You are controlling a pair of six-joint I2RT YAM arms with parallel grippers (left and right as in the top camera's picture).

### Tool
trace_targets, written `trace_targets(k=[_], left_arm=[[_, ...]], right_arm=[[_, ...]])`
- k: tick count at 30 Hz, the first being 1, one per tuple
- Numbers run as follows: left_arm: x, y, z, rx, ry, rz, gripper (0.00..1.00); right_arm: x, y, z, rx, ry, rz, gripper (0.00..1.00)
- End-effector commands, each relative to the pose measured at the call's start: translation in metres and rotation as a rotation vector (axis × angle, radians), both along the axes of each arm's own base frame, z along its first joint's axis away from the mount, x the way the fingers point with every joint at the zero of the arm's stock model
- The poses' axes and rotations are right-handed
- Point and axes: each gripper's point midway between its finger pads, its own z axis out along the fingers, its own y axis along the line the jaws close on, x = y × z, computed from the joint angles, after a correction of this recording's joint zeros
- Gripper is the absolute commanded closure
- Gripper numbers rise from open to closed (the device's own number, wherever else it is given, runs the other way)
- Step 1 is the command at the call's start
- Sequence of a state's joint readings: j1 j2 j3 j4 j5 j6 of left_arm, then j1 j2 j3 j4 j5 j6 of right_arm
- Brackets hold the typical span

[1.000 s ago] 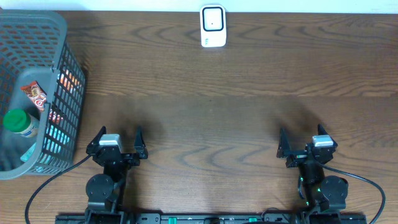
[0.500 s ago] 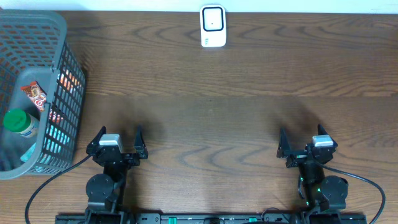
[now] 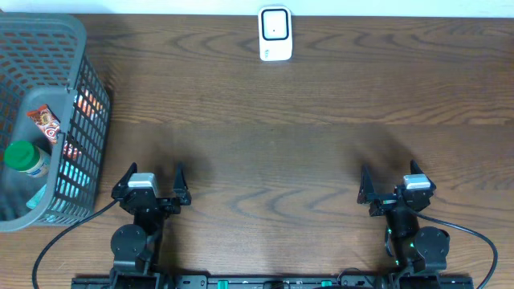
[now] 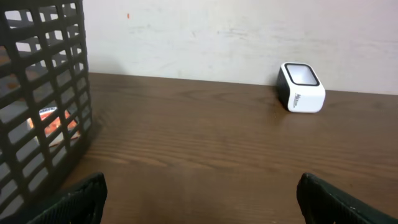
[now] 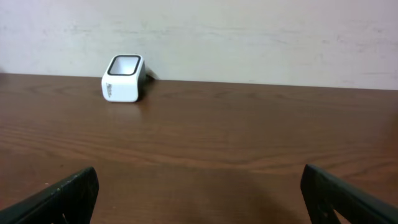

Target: Scan the item barcode

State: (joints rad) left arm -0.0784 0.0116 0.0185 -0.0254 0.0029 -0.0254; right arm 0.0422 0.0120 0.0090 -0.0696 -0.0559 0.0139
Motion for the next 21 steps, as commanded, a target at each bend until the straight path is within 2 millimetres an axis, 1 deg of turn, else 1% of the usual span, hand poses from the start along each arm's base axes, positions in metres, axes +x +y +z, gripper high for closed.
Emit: trace_targets(k=[1, 4, 6, 7, 14, 16, 17, 21], left_arm=[[-0.001, -0.009, -0.013, -0.006, 0.041, -0.054, 0.02], [-0.003, -0.021, -0.009, -0.015, 0.032, -0.127, 0.02], [-0.004, -0.023, 0.001, -0.016, 0.011, -0.137, 0.02], [-0.005, -0.023, 0.010, -0.016, -0.006, -0.137, 0.02], [-0.012, -0.022, 0.077, -0.016, -0.123, -0.138, 0.02], [-0.013, -0.022, 0.101, -0.016, -0.142, -0.138, 0.02], [-0.012, -0.022, 0.118, -0.017, -0.146, -0.138, 0.02], [0.001, -0.023, 0.162, -0.057, -0.120, -0.136, 0.02]], right_arm=[[0.000, -0.002, -0.001, 0.000, -0.001, -0.006, 0.01], [0.000, -0.002, -0.001, 0.000, -0.001, -0.007, 0.01], [0.000, -0.002, -0.001, 0.000, -0.001, -0.006, 0.01], [0.000, -0.002, -0.001, 0.000, -0.001, -0.007, 0.01], [0.000, -0.002, -0.001, 0.000, -0.001, -0.007, 0.01], [0.000, -0.002, -0.001, 0.000, -0.001, -0.006, 0.01], [0.000, -0.002, -0.001, 0.000, -0.001, -0.006, 0.01], [0.000, -0.002, -0.001, 0.000, -0.001, -0.006, 0.01]])
